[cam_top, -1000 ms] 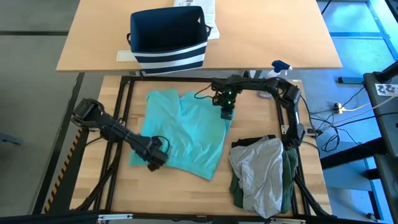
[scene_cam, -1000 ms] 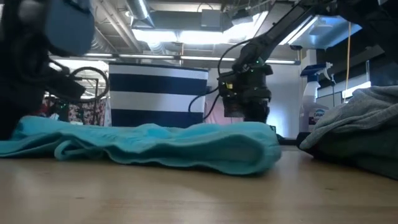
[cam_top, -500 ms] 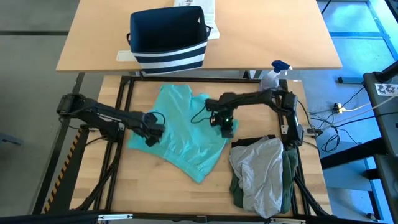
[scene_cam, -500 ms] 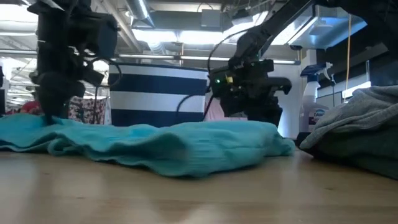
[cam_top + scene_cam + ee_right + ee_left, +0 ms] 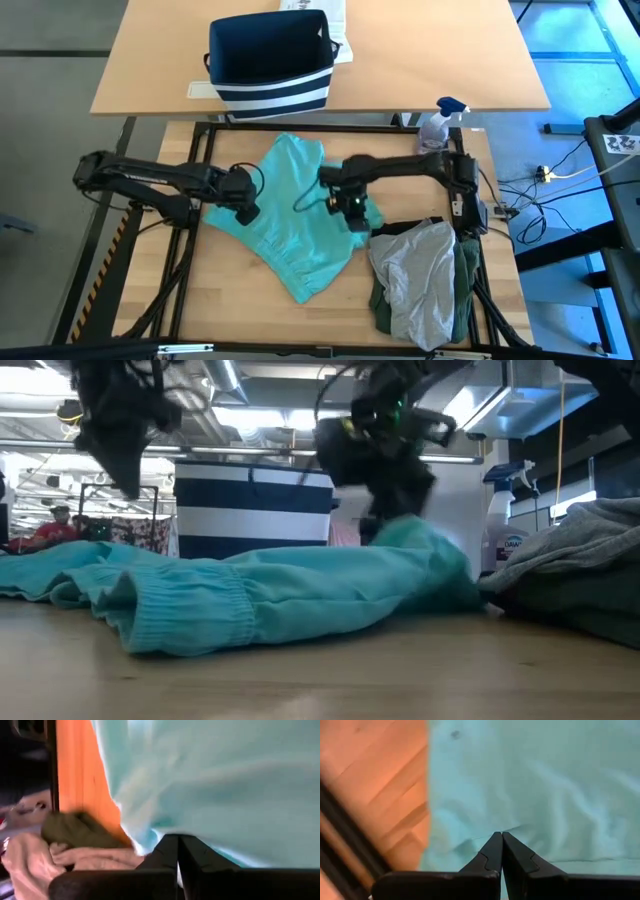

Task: Fold Laundry from Bin
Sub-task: Fold the blue shorts

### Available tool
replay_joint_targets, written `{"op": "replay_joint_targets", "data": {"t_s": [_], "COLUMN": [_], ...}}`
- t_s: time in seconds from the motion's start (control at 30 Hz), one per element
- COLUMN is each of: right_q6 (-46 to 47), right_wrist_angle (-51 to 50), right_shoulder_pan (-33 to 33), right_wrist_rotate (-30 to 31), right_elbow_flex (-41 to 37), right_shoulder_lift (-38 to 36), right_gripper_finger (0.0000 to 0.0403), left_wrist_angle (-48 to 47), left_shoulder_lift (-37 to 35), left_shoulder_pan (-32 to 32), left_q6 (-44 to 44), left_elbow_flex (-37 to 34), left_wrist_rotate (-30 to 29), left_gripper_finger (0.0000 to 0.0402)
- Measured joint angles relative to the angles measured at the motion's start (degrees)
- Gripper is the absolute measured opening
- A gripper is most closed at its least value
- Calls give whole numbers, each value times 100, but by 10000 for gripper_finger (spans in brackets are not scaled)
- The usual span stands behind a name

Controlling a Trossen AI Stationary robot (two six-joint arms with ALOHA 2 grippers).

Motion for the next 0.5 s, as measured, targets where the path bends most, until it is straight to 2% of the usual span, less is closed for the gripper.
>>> {"op": "replay_joint_targets", "data": {"t_s": [0.1, 0.27, 0.5], "right_q6": [-38, -97, -4], "right_wrist_angle": [11, 265, 213], "right_shoulder_pan": [-216, -807, -1519], "right_wrist_rotate": [21, 249, 543], "right_elbow_flex": [555, 1260, 1465], "right_shoulder_lift": [-26, -33, -21], "right_gripper_finger": [3, 3, 3], "left_wrist_angle": [298, 1722, 3364], "left_shoulder_lift": [33, 421, 1505], "left_shoulder_pan": [-329, -911, -1499], "left_q6": [-33, -36, -40], "left_elbow_flex": [190, 261, 263], "left_wrist_rotate": [-36, -51, 62], "left_gripper_finger": [0, 0, 0]}}
